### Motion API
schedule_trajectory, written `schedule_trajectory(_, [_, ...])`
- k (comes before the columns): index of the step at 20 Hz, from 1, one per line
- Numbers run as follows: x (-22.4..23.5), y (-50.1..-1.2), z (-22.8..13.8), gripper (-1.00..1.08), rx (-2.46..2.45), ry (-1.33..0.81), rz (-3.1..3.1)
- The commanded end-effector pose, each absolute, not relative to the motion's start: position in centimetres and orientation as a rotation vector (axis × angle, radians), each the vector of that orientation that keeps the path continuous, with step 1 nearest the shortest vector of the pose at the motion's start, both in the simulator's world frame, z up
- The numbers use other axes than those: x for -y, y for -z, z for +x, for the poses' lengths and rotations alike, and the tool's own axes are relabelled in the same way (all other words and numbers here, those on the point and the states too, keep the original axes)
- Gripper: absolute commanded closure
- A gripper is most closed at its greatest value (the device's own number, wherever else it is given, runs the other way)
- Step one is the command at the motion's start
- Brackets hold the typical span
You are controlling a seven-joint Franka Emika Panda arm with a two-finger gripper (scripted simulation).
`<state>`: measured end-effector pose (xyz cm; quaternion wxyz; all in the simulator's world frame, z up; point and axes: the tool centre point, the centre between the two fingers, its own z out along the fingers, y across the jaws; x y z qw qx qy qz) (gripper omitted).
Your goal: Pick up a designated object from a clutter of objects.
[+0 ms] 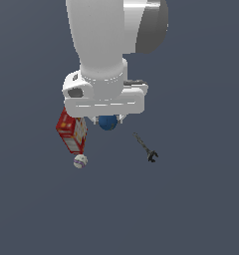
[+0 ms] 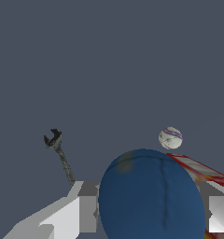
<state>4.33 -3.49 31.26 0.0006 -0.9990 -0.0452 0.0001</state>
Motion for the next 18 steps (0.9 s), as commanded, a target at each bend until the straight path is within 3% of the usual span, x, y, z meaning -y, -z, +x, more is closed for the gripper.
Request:
schedule_trajectory(1, [3.9,-32.7,5.4,1.08,0.142,0.000,-3.138])
schedule_trajectory(18, [5.9,-40.3,11.3,1.08,0.142,0.000,-3.138])
